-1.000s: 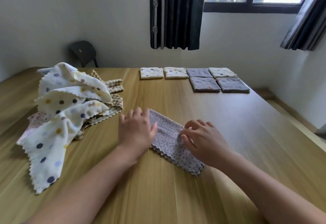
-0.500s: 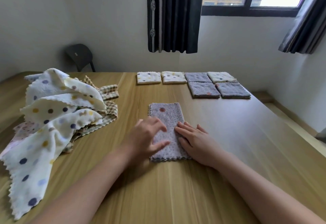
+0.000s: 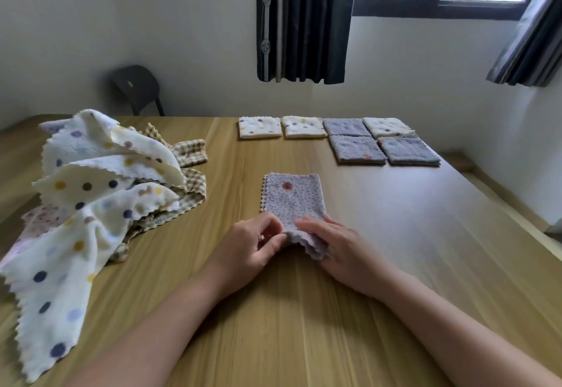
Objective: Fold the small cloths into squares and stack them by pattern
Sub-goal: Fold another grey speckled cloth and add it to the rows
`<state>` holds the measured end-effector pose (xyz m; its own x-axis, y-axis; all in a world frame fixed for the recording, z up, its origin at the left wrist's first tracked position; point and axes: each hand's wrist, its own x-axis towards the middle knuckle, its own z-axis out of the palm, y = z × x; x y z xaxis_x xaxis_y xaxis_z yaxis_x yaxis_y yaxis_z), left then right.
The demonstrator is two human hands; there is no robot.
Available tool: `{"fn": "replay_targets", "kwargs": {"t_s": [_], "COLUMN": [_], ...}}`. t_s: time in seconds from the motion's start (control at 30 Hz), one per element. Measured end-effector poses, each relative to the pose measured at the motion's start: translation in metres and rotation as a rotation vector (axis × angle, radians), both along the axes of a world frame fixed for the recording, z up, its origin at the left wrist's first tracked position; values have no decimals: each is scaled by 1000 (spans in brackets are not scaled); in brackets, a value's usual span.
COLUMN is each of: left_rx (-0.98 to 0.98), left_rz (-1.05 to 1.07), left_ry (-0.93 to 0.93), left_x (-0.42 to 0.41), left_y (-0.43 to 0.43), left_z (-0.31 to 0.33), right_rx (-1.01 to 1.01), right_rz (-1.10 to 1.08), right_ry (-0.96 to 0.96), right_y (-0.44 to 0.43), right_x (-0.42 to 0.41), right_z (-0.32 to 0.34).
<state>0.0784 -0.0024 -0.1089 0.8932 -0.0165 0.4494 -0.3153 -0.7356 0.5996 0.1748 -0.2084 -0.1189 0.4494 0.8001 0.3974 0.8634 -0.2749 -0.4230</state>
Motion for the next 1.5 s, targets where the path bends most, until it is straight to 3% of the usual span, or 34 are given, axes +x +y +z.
{"fn": "replay_targets", "kwargs": {"t_s": [0.1,0.17,0.37,0.5,0.7,0.9,1.03,1.13,1.33,1.5], "left_rx": [291,353,-12,-84,-301,-452,-342,-309,-208,-269], "left_rz": [-67,-98,-87,-88,29,289,454,521,605,583], "left_ry": [-51,-61,-48,-18,-18,186,470,569,662,622], "left_x": [-1,-1,-4,-8,8,50,76,87,98,90], "left_y": [1,3,13,8,4,4,10,12,9,12], "left_z": [0,-3,-4,-1,14,25,25,28,32,35], "right_rx": [54,100,171,288,540,341,86,-82,-239,-295], "right_rz": [-45,-57,-103,-115,-252,-444,-575,-631,-745,-798], "right_ry": [73,142,284,279,621,655,586,549,438,437], "right_y": [0,-3,-5,-8,13,53,72,84,96,101], "right_x": [-3,-7,-9,-9,6,44,70,86,92,87], "right_z": [4,7,13,11,22,37,35,32,26,31]}}
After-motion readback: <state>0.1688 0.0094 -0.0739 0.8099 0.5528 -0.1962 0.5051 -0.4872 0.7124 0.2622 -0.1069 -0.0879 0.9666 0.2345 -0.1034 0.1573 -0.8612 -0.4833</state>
